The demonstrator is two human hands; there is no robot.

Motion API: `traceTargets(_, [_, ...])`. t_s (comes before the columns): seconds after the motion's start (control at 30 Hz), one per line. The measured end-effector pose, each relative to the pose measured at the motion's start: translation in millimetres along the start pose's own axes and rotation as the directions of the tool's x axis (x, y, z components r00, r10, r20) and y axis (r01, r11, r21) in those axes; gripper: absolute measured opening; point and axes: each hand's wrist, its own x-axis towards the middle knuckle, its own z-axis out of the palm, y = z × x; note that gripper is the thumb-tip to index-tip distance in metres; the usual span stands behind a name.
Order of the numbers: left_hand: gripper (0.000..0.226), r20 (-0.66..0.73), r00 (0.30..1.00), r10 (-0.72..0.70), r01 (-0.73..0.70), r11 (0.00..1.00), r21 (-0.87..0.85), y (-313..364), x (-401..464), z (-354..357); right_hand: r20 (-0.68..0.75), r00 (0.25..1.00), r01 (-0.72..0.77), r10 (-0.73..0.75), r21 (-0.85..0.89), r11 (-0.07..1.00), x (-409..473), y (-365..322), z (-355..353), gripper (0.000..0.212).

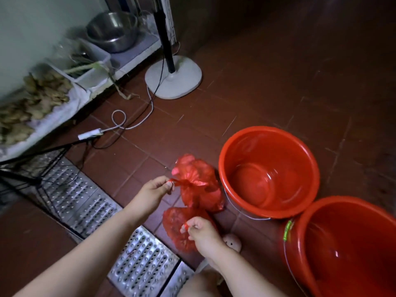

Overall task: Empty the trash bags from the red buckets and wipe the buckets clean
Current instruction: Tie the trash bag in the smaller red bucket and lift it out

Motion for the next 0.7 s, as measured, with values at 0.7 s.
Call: traceTargets(0.7, [0.022,0.261,0.964,0.054,-0.026,0.994,-0.108,346,-217,-148,-0.206,0.886,0.325,-0.414,-0.359,0.875,-336,-364,51,0.021])
